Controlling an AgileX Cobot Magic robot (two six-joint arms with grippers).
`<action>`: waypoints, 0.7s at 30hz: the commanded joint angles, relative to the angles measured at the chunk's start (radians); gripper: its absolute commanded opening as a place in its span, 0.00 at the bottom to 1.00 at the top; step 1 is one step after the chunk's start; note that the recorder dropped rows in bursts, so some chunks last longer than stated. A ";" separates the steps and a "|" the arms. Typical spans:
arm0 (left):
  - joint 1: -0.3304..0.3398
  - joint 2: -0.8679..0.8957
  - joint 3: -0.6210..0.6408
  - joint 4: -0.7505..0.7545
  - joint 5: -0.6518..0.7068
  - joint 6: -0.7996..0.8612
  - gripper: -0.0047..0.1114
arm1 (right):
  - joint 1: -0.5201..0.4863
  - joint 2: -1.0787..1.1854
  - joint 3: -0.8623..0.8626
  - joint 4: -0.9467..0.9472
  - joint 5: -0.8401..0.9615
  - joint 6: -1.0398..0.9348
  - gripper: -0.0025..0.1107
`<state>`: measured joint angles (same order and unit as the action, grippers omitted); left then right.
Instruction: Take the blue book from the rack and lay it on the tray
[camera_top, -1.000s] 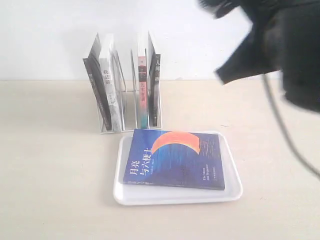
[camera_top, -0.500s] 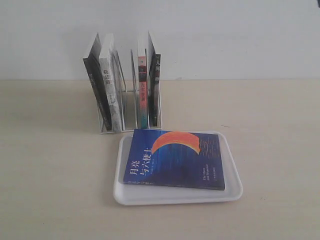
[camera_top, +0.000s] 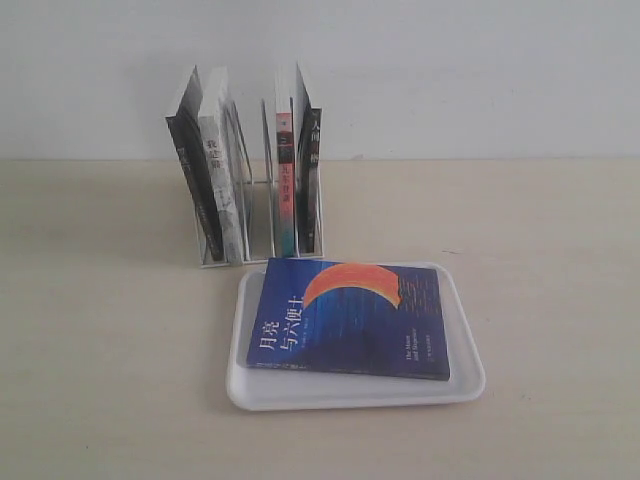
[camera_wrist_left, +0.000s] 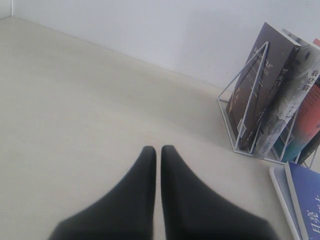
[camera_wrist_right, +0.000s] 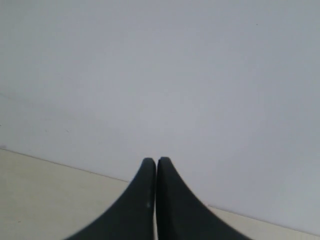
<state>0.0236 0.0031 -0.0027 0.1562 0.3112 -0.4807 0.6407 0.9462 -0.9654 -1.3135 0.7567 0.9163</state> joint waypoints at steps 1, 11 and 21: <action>0.002 -0.003 0.003 0.000 -0.005 0.004 0.08 | -0.003 -0.007 0.003 0.010 -0.021 0.001 0.02; 0.002 -0.003 0.003 0.000 -0.005 0.004 0.08 | -0.003 -0.104 0.019 0.007 0.059 -0.002 0.02; 0.002 -0.003 0.003 0.000 -0.005 0.004 0.08 | -0.140 -0.385 0.185 0.056 -0.072 0.054 0.02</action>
<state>0.0236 0.0031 -0.0027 0.1562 0.3112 -0.4807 0.5683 0.6177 -0.8365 -1.2747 0.7688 0.9375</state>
